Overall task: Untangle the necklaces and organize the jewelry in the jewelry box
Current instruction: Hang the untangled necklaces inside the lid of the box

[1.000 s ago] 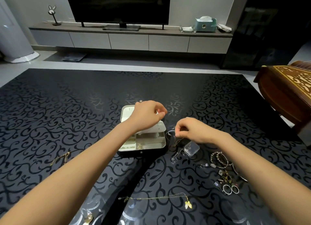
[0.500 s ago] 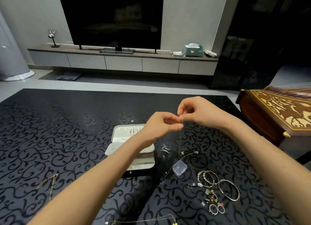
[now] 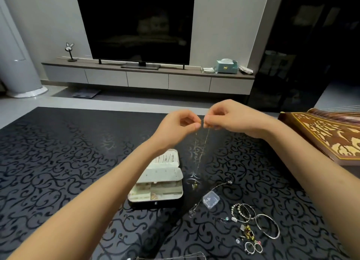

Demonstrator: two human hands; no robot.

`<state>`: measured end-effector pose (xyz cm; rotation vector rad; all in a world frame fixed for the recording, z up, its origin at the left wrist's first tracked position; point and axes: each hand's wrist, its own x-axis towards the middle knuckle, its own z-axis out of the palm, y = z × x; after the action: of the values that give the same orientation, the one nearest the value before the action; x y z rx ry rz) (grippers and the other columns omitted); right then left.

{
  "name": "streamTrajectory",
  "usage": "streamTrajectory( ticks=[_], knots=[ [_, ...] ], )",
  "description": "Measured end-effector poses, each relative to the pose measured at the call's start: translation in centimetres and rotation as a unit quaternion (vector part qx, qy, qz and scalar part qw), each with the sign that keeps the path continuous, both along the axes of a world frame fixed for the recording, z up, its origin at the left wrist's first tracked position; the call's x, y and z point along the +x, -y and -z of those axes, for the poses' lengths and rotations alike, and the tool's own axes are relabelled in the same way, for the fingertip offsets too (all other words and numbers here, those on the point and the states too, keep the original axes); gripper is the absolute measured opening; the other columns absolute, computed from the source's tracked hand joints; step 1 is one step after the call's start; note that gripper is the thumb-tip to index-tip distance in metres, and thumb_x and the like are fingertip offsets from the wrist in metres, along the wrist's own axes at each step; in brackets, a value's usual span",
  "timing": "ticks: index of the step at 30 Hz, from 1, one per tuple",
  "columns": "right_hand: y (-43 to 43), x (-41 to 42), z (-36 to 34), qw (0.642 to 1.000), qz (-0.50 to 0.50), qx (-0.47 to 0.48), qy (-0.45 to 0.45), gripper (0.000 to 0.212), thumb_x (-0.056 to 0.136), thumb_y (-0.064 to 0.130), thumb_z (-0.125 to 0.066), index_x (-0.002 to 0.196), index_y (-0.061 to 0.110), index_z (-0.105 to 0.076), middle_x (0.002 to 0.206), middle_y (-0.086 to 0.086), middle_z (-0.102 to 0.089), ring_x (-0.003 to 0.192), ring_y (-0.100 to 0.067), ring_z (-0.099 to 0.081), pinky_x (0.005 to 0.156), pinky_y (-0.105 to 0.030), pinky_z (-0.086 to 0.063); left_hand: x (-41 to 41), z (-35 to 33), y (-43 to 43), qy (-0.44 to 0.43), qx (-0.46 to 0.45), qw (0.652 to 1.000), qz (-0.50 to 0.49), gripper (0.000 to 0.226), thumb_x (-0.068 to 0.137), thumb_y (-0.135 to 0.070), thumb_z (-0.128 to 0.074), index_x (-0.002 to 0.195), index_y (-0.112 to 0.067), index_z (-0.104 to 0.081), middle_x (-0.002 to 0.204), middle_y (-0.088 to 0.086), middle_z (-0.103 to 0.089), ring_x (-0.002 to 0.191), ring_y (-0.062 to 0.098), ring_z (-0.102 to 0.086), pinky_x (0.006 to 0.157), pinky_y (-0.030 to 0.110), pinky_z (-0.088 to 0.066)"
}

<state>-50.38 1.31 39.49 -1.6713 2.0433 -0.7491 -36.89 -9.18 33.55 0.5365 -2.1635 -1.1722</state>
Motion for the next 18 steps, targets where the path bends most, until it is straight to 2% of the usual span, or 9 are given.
streamTrajectory(
  ticks=[3,7,10,12,15,18],
  knots=[
    [1.1,0.9,0.0,0.994,-0.008,-0.035,0.105,0.02,0.093,0.015,-0.052,0.081,0.008,-0.066,0.078,-0.009,-0.069,0.073,-0.017,-0.056,0.078,-0.036,-0.049,1.5,0.1,1.4,-0.005,-0.002,1.0,-0.012,0.006,0.086,-0.011,-0.066,0.087,-0.016,-0.065,0.087,-0.004,-0.067,0.079,0.003,-0.061,0.077,0.014,-0.049],
    [3.0,1.2,-0.4,0.988,0.033,-0.103,0.107,0.018,0.09,0.018,-0.056,0.083,0.007,-0.068,0.062,0.0,-0.057,0.064,-0.014,-0.05,0.072,-0.034,-0.046,2.9,2.3,4.3,0.059,-0.027,0.994,-0.092,0.006,0.087,-0.012,-0.063,0.087,-0.017,-0.065,0.086,-0.007,-0.066,0.083,0.009,-0.062,0.078,0.022,-0.05],
    [4.6,1.4,-1.0,0.986,0.046,-0.127,0.097,0.018,0.089,0.022,-0.059,0.086,0.008,-0.07,0.062,0.001,-0.056,0.063,-0.012,-0.048,0.068,-0.027,-0.045,3.4,5.5,7.0,0.17,-0.073,0.955,-0.23,0.011,0.088,-0.014,-0.055,0.084,-0.021,-0.062,0.084,-0.007,-0.063,0.09,0.019,-0.062,0.087,0.035,-0.048],
    [5.8,1.7,-0.9,0.985,0.043,-0.134,0.099,0.017,0.088,0.022,-0.061,0.086,0.008,-0.071,0.062,0.002,-0.056,0.06,-0.01,-0.046,0.064,-0.023,-0.043,3.6,7.8,8.6,0.227,-0.068,0.927,-0.29,0.016,0.089,-0.014,-0.049,0.088,-0.019,-0.064,0.088,-0.004,-0.063,0.095,0.025,-0.06,0.091,0.037,-0.042],
    [7.3,2.2,-0.6,0.984,0.046,-0.141,0.103,0.016,0.088,0.022,-0.061,0.085,0.011,-0.072,0.062,0.005,-0.057,0.054,-0.002,-0.048,0.064,-0.021,-0.043,3.8,11.1,10.2,0.33,-0.078,0.905,-0.258,0.024,0.089,-0.012,-0.045,0.098,-0.019,-0.067,0.103,0.0,-0.067,0.102,0.027,-0.058,0.089,0.039,-0.032],
    [8.7,2.6,-0.1,0.984,0.045,-0.141,0.103,0.016,0.088,0.022,-0.061,0.086,0.011,-0.073,0.062,0.008,-0.058,0.047,0.007,-0.049,0.063,-0.018,-0.039,4.3,14.0,11.2,0.419,-0.137,0.877,-0.19,0.033,0.089,-0.01,-0.042,0.1,-0.03,-0.065,0.111,-0.007,-0.065,0.104,0.024,-0.054,0.091,0.039,-0.025]
  ],
)
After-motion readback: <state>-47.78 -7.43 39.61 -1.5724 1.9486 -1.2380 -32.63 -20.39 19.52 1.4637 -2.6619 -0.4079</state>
